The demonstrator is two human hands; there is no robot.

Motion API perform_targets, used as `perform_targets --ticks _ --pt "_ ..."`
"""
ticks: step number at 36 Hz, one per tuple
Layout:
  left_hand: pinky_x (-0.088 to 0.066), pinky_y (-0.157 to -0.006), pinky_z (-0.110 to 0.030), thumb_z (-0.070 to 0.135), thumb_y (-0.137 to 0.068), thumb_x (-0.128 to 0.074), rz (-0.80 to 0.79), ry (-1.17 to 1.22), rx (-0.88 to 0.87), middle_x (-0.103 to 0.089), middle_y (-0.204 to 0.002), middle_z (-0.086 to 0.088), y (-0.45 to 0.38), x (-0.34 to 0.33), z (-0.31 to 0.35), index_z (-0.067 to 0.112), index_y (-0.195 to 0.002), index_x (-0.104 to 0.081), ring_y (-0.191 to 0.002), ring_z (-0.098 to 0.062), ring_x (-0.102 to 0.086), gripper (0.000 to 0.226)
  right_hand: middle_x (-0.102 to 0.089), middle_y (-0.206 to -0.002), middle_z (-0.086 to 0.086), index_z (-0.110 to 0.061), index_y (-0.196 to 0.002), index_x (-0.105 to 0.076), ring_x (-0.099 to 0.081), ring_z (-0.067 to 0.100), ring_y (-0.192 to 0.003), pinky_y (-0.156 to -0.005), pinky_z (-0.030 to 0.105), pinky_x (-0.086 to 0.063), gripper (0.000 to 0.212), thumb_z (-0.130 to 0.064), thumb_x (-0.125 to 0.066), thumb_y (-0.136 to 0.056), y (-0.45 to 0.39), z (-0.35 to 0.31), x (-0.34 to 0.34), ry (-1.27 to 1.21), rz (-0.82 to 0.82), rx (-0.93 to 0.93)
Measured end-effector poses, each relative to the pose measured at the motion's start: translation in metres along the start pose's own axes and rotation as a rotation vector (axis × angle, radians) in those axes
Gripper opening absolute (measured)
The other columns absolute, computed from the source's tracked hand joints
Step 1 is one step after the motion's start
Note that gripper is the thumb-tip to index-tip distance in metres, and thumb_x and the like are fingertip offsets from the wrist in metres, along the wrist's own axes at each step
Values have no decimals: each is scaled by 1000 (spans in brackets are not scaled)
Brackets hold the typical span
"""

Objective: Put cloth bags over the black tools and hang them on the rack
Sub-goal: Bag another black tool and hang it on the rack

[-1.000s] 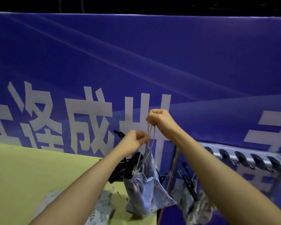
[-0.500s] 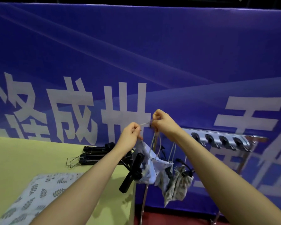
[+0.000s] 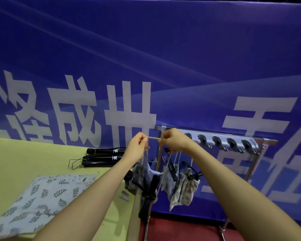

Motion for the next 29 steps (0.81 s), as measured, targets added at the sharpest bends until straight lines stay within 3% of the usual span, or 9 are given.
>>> perform_targets --ticks 5,9,14,17,19,22,25,27,29 --pt "-46 -70 -17 18 -99 -43 -25 -1 3 -62 -89 -5 3 -7 2 3 -100 -56 -82 -12 -61 20 -43 -51 0 -15 -69 -65 -34 13 -45 -46 24 -30 24 -19 -59 -92 5 -4 -2 -271 122 124" --pt "-46 -78 -26 21 -99 -45 -75 -30 -2 -67 -93 -3 5 -20 2 14 -93 -56 -89 -14 -62 14 -38 -53 1 1 -80 -68 -30 5 -37 -41 14 -27 25 -18 -58 -92 1 -4 -3 -324 222 155" --pt "-48 -81 -30 14 -90 -61 -55 1 25 -69 -87 -3 10 -38 -13 20 -81 -60 -89 -20 -65 11 -51 -59 -3 -5 -75 -63 -42 0 -47 -50 14 -35 24 -15 -54 -95 2 5 0 -386 317 193" --pt "-45 -75 -25 13 -87 -65 -14 -4 18 -69 -85 -2 9 -49 -17 16 -85 -64 -82 -16 -63 3 -54 -69 7 -4 -77 -62 -46 18 -67 -62 28 -39 23 -15 -53 -95 0 12 -2 -446 355 204" --pt "-45 -73 -22 12 -86 -66 -15 -5 16 -69 -85 -2 9 -55 -18 13 -88 -66 -80 -13 -63 2 -51 -69 10 -5 -77 -60 -44 14 -64 -58 22 -37 23 -15 -53 -96 -2 18 -1 -493 397 199" --pt "-45 -75 -21 8 -85 -66 -60 -2 44 -68 -82 -1 11 -66 -25 14 -84 -65 -78 -11 -62 6 -47 -60 -1 -6 -75 -58 -38 -1 -48 -47 9 -32 23 -13 -52 -96 -5 20 4 -541 446 213" --pt "-47 -69 -22 -9 -84 -57 -68 52 137 -64 -68 -1 8 -76 -36 13 -73 -61 -62 -4 -61 25 -54 -64 1 -16 -67 -57 -49 9 -63 -57 16 -39 28 -14 -54 -95 -15 22 10 -558 472 242" --pt "-49 -58 -14 -12 -88 -49 -42 63 202 -62 -61 2 4 -80 -47 2 -76 -61 -49 5 -59 23 -58 -67 -1 -17 -67 -57 -54 16 -69 -66 26 -44 28 -15 -54 -95 -22 24 16 -580 480 252" --pt "-48 -64 -11 -12 -87 -52 -109 123 262 -63 -61 9 -2 -86 -57 -3 -78 -62 -57 5 -61 16 -57 -65 -5 -15 -67 -57 -55 7 -66 -68 20 -45 28 -13 -53 -95 -28 28 20 -603 489 264"
Point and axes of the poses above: each hand's wrist, its own y-axis away from the middle knuckle, its own x-axis out of the back of the hand, z = x × y, the point moved 2 cm from there along -y, towards the middle knuckle
